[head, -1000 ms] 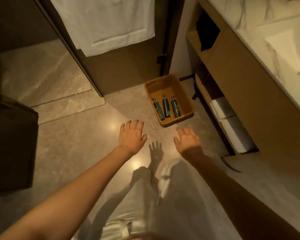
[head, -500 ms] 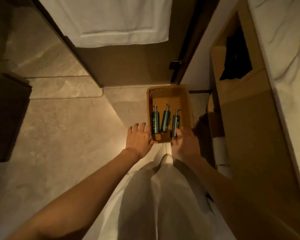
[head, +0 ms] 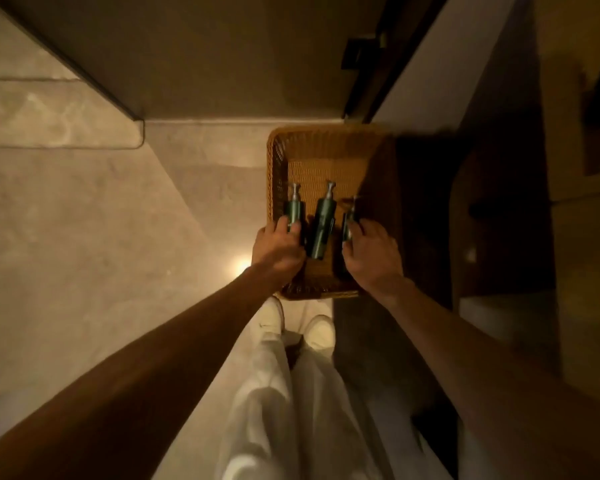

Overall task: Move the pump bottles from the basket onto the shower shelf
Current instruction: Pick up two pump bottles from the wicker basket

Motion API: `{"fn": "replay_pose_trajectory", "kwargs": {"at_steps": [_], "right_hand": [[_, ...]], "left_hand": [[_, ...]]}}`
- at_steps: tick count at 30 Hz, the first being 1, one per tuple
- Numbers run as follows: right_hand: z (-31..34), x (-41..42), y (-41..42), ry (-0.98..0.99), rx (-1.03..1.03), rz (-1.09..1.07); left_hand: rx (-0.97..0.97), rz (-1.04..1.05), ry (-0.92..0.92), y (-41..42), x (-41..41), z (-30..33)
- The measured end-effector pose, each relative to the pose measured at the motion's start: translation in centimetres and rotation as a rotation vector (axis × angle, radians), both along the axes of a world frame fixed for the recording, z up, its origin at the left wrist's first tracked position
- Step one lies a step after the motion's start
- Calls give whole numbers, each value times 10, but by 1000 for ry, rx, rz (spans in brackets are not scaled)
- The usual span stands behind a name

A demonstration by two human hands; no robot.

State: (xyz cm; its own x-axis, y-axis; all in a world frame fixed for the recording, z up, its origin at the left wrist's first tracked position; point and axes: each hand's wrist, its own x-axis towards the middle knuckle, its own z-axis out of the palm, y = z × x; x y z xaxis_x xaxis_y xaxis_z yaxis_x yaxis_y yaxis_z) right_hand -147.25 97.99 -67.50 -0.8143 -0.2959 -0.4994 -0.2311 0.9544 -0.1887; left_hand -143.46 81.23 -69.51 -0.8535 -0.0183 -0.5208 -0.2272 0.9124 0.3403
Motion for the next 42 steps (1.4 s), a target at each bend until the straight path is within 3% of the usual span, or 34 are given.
{"fn": "replay_pose_trajectory", "kwargs": {"at_steps": [9,16,19,26,32,38,42], "right_hand": [[-210,-23,11,-35,8,-31],[-296,-41,21,-47,-161,-169],[-310,-41,20,-54,-176,-228],[-325,-46,17,-92,-168,-317],[-335,-58,-4,-170,-191,-469],[-353,-70,-45,-336,-230,-866],[-343,-75,-49,-323,-283,-1033]], "left_hand": [[318,305,43,29,-29,-232],[196,560,17,43,-41,-330],[125,583,35,47,-45,-345],[168,583,3,48,-56,-357],[367,615,270,39,-64,-328],[577,689,305,19,-76,-292],[641,685,303,9,-74,-271]]}}
